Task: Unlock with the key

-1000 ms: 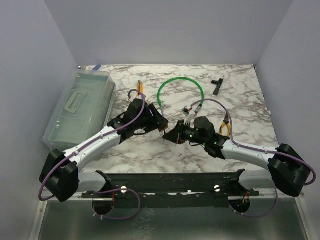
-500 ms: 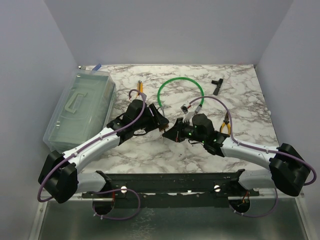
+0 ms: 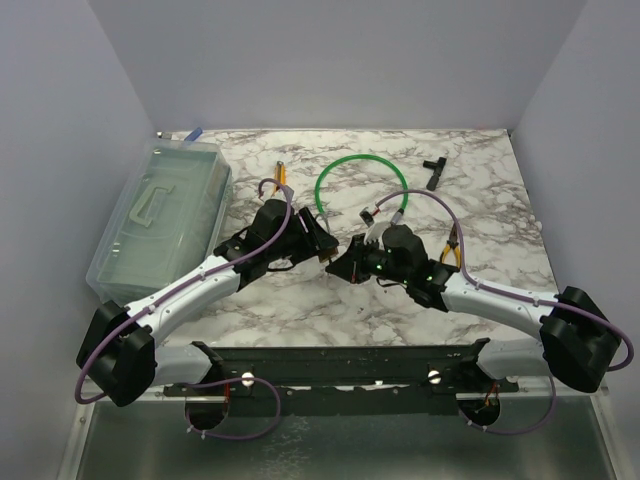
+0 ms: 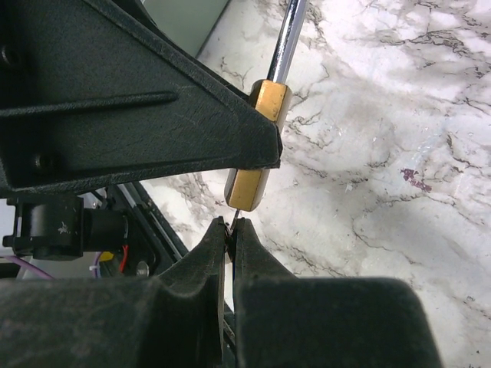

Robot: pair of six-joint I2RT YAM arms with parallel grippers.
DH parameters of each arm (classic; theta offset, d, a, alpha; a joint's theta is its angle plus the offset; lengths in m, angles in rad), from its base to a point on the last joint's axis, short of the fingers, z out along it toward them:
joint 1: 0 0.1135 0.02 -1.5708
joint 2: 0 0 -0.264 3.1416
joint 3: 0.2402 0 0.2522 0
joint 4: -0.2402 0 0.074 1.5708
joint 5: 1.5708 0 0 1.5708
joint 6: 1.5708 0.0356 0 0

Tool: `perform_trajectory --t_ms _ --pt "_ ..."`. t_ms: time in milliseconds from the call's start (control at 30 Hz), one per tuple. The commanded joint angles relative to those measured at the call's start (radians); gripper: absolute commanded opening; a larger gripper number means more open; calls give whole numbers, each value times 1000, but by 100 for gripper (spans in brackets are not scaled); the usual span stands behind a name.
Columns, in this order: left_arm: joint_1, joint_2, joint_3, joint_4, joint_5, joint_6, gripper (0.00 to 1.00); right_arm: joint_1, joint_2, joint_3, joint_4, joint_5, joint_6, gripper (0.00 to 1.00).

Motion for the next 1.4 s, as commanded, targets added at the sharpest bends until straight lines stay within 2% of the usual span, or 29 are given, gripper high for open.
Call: perform_trajectory --t_ms 0,400,533,767,867,967,1100,1367 --pt "-18 -27 5 37 69 -4 0 -13 6 40 20 101 -38 0" --pt "-31 -6 -15 50 80 -71 0 -15 12 61 37 214 -60 0" --pt "-29 -1 -18 52 37 -75 0 -15 17 78 11 207 -77 2" --pt "-8 24 -2 61 -50 -105 0 -15 -38 58 -59 153 -97 41" --pt "-3 40 6 81 -65 -112 0 -15 -68 43 -95 128 -100 52" --pt "0 59 12 96 -72 -122 0 -15 -91 24 -117 111 -94 57" --pt "-1 76 12 120 -82 -136 0 -15 -106 -3 -114 92 -77 56" --pt "-1 90 7 151 -68 -146 0 -15 -53 -5 -71 45 -68 45"
